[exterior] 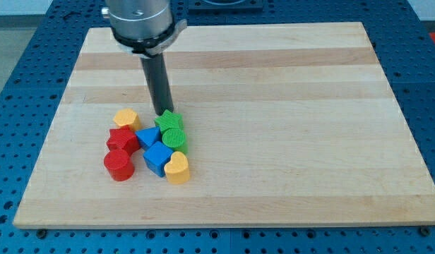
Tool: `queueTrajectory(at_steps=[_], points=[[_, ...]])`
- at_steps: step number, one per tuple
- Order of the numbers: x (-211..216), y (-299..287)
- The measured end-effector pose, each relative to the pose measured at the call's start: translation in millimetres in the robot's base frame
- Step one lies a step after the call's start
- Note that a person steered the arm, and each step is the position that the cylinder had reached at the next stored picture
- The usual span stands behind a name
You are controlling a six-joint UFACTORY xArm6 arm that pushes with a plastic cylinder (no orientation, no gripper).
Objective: Push the yellow hexagon above the blue triangle
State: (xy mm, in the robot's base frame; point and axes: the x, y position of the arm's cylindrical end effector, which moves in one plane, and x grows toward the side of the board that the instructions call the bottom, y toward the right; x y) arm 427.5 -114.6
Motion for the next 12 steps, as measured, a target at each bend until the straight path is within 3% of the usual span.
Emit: queueTrajectory(at_steps=[5, 12], points=[[-11.5, -114.6], [15.8, -50.9]])
